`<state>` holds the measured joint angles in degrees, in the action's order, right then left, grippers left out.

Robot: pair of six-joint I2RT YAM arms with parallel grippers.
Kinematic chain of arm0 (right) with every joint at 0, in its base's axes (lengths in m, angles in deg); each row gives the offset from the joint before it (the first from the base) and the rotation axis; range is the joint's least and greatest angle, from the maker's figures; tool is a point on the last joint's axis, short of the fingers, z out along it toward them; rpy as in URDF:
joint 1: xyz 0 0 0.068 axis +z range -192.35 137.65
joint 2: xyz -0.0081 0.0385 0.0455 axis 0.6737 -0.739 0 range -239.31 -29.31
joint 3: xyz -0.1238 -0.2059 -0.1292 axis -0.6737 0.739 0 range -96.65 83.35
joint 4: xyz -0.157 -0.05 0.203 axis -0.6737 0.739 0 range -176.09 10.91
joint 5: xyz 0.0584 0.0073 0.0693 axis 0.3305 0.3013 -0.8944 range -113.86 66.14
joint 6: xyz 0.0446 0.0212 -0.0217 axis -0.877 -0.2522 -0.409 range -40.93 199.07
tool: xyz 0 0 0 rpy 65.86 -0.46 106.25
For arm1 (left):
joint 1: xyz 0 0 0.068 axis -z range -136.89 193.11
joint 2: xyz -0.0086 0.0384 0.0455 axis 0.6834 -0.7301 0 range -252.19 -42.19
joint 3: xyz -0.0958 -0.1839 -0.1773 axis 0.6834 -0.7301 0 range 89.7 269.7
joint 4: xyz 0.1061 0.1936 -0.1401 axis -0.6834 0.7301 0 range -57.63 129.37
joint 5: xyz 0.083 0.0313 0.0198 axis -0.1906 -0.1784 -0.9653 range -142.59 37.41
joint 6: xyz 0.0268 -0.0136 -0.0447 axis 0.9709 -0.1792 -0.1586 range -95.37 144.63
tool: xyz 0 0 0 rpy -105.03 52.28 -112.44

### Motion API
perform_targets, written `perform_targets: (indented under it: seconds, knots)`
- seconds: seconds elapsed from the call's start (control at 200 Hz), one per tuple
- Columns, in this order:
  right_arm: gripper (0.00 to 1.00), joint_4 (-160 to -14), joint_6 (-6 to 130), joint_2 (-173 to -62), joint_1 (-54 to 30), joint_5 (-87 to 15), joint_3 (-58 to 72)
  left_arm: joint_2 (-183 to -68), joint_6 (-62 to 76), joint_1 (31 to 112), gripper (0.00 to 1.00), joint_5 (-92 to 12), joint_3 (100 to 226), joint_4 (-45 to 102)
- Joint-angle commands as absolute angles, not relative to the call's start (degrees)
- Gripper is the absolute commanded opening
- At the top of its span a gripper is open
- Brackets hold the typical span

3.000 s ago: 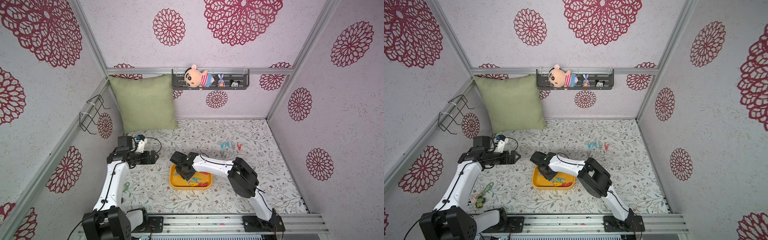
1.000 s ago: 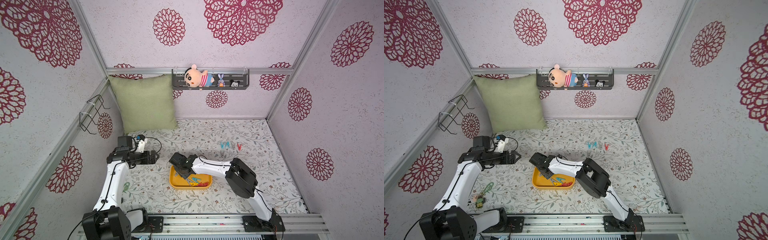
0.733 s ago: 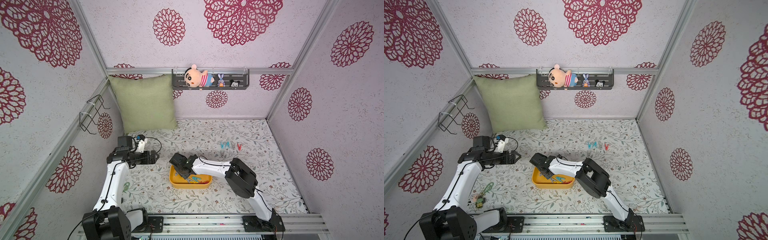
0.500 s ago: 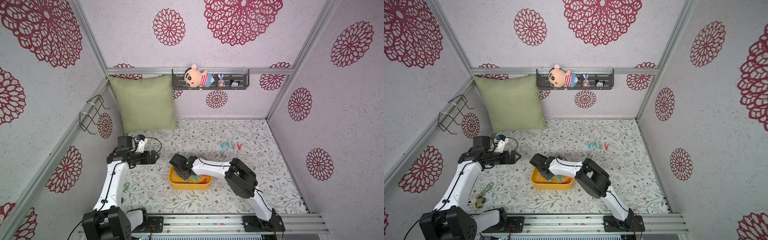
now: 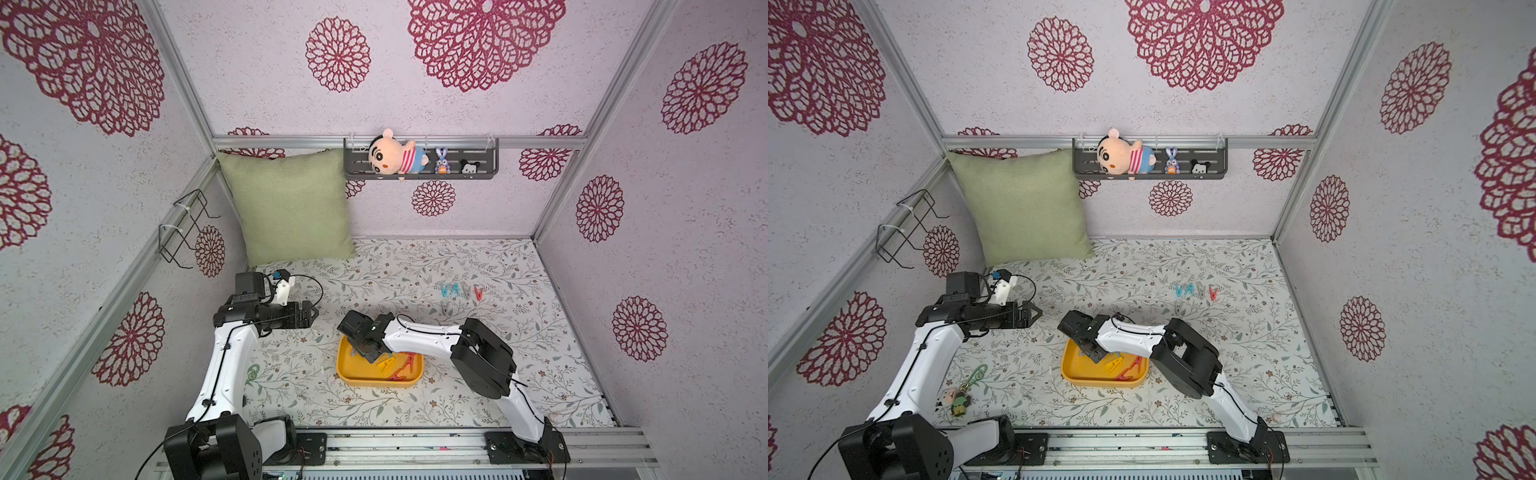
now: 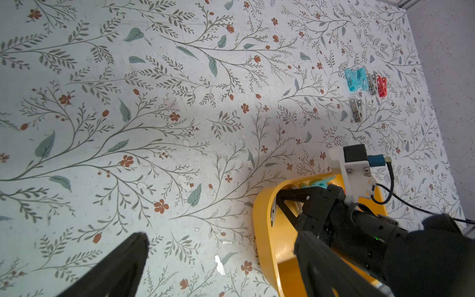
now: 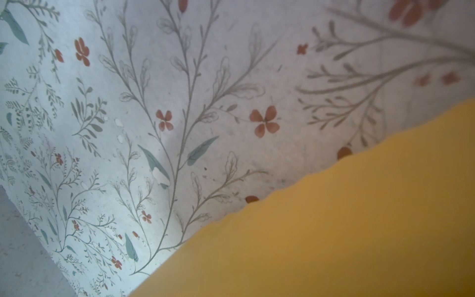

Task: Take the clothespins out of the storage box
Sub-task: Pick up the clothespin from the storage box, then place the clothespin at the center of the board.

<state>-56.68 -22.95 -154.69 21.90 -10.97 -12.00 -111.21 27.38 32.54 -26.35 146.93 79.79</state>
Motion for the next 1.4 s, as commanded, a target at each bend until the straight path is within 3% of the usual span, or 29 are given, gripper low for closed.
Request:
perform_targets:
  seconds: [0.0, 0.5, 0.876, 1.156, 1.391]
  knots:
    - [0.0, -53.9, -21.2, -151.0, 22.5, -9.0, -12.9, -111.0, 27.5, 31.9, 0.97, -26.0, 147.8, 78.7]
    - [0.0, -49.0, -15.1, -143.4, 23.1, -6.3, -10.7, -111.5, 27.5, 31.9, 0.97, -25.9, 147.8, 78.6]
    - [0.0, -36.8, 1.6, -130.3, 21.0, 2.7, -7.7, -111.8, 27.4, 31.8, 0.97, -25.9, 147.6, 78.5]
    - [0.0, -31.7, 23.9, -123.0, 2.7, -5.3, 1.2, -111.7, 27.4, 31.8, 0.97, -25.9, 147.5, 78.5]
    - [0.0, -32.3, 37.9, -125.5, -12.4, -6.7, 3.5, -111.3, 27.4, 31.8, 0.97, -26.3, 147.5, 78.4]
